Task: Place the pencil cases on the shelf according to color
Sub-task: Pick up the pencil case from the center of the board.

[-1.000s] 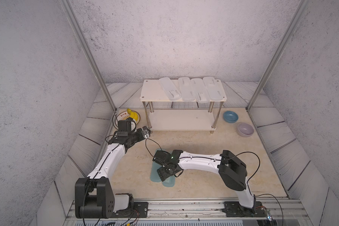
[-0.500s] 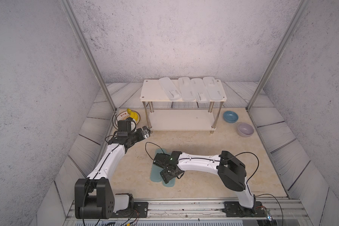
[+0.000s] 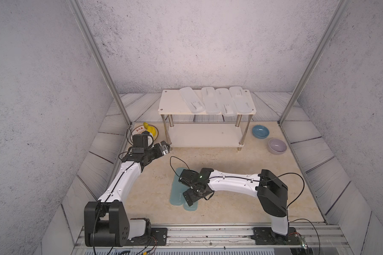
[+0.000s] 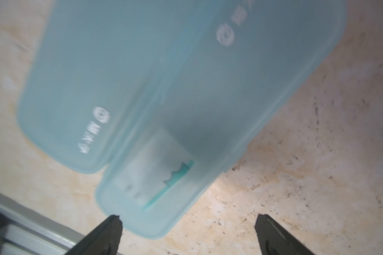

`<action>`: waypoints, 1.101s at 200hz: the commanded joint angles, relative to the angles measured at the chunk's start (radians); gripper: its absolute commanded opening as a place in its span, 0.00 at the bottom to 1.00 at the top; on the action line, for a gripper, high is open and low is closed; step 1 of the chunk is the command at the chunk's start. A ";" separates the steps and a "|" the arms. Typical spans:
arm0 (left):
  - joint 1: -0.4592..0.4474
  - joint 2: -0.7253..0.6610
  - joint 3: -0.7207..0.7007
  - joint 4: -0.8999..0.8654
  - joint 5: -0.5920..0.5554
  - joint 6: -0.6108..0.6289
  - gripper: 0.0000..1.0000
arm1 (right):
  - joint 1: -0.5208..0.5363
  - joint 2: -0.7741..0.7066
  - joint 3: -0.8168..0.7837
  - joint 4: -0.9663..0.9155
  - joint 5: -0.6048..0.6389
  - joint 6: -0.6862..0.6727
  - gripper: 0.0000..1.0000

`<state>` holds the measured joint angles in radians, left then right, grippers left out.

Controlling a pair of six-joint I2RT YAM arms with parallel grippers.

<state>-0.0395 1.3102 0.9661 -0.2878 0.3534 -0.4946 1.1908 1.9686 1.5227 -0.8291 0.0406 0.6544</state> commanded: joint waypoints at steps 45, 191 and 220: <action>0.007 -0.020 0.053 -0.010 -0.028 0.041 0.99 | 0.012 0.171 0.137 -0.126 0.000 -0.014 1.00; 0.006 -0.006 0.049 0.008 -0.002 0.017 0.99 | 0.000 0.129 -0.026 -0.189 0.112 0.025 1.00; 0.006 -0.008 0.037 0.016 0.004 0.013 0.99 | -0.027 0.014 -0.169 -0.142 0.142 0.047 1.00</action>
<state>-0.0395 1.3090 1.0016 -0.2878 0.3458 -0.4763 1.1919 2.0205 1.4803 -0.9207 0.0906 0.6762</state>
